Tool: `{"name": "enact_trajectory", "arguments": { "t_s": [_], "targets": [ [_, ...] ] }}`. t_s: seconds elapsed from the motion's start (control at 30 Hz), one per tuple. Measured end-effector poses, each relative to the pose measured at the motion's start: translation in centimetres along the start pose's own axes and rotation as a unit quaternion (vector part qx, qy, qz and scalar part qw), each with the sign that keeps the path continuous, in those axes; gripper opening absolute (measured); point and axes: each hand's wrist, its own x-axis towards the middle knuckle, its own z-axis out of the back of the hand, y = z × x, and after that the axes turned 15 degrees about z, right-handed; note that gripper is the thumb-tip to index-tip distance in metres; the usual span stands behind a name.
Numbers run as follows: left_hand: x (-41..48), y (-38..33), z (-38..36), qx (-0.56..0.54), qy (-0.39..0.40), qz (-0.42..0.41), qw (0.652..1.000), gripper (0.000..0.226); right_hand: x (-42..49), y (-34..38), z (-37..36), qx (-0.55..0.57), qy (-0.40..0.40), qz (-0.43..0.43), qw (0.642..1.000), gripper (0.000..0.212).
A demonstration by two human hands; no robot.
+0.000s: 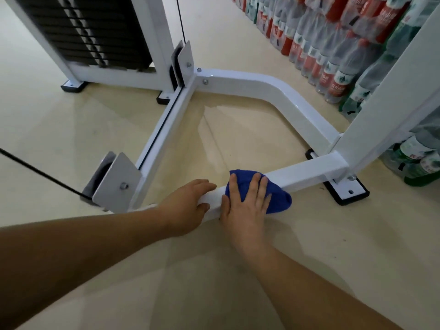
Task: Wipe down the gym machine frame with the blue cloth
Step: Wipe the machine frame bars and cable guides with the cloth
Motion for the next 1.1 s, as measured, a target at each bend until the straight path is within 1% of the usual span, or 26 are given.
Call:
{"name": "enact_trajectory", "arguments": {
  "t_s": [0.07, 0.13, 0.2, 0.27, 0.33, 0.37, 0.43, 0.47, 0.53, 0.57, 0.6, 0.63, 0.73, 0.83, 0.9, 0.93, 1.0, 1.03, 1.1],
  "targets": [
    [-1.7, 2.1, -0.2, -0.004, -0.006, 0.001, 1.000, 0.054, -0.2, 2.5, -0.4, 0.003, 0.012, 0.035, 0.999, 0.060],
    [-3.2, 3.7, -1.0, -0.012, -0.008, -0.018, 1.000, 0.059, -0.5, 4.0, 0.0, -0.007, 0.030, 0.092, 0.995, 0.060],
    [-3.6, 4.4, -2.1, -0.029, -0.022, -0.048, 0.998, 0.066, -0.4, 3.9, 1.5, 0.009, 0.058, 0.132, 0.989, 0.063],
    [-2.9, 4.0, -2.8, -0.051, -0.047, -0.051, 0.996, 0.068, 0.1, 2.6, 3.8, 0.058, 0.050, 0.152, 0.985, 0.060],
    [-1.6, 2.9, -3.2, -0.059, -0.065, -0.062, 0.994, 0.063, 0.9, 0.4, 5.9, 0.107, 0.029, 0.154, 0.982, 0.052],
    [-1.0, 2.2, -3.3, -0.047, -0.076, -0.088, 0.992, 0.061, 1.5, -0.9, 6.9, 0.112, 0.019, 0.155, 0.981, 0.049],
    [0.2, 0.8, -3.7, 0.001, -0.106, -0.143, 0.984, 0.055, 2.8, -3.8, 8.2, 0.072, 0.000, 0.158, 0.985, 0.046],
    [0.8, 0.0, -3.9, 0.022, -0.117, -0.157, 0.980, 0.054, 3.4, -5.2, 8.8, 0.038, 0.009, 0.151, 0.988, 0.043],
    [1.8, -1.5, -4.4, 0.047, -0.106, -0.147, 0.982, 0.061, 4.1, -8.1, 10.0, -0.020, 0.070, 0.116, 0.991, 0.041],
    [2.2, -2.1, -4.8, 0.058, -0.080, -0.126, 0.987, 0.066, 4.1, -9.3, 10.4, -0.030, 0.094, 0.102, 0.990, 0.042],
    [2.6, -2.4, -5.2, 0.072, -0.061, -0.110, 0.989, 0.070, 3.9, -10.2, 10.6, -0.030, 0.108, 0.093, 0.989, 0.044],
    [2.9, -2.5, -5.6, 0.084, -0.059, -0.105, 0.989, 0.072, 3.8, -10.6, 10.6, -0.026, 0.112, 0.092, 0.989, 0.046],
    [3.1, -2.8, -5.9, 0.094, -0.079, -0.100, 0.987, 0.070, 3.8, -10.8, 9.6, -0.005, 0.107, 0.094, 0.990, 0.048],
    [3.4, -3.8, -5.9, 0.141, -0.134, -0.104, 0.975, 0.069, 3.8, -11.5, 9.5, 0.009, 0.112, 0.106, 0.988, 0.049],
    [3.9, -4.9, -5.6, 0.177, -0.158, -0.123, 0.963, 0.064, 3.9, -12.3, 9.9, 0.020, 0.118, 0.122, 0.985, 0.048],
    [4.1, -5.7, -5.7, 0.186, -0.162, -0.146, 0.958, 0.060, 3.9, -12.7, 10.0, 0.021, 0.119, 0.130, 0.984, 0.048],
    [4.3, -7.0, -6.6, 0.185, -0.152, -0.193, 0.952, 0.060, 3.3, -13.5, 9.6, -0.016, 0.106, 0.144, 0.984, 0.048],
    [4.4, -7.5, -7.1, 0.186, -0.138, -0.199, 0.952, 0.064, 2.8, -13.7, 9.2, -0.054, 0.094, 0.147, 0.983, 0.049],
    [4.7, -8.0, -7.8, 0.175, -0.133, -0.165, 0.962, 0.065, 1.9, -13.9, 8.3, -0.102, 0.085, 0.134, 0.982, 0.054]
  ]
}}
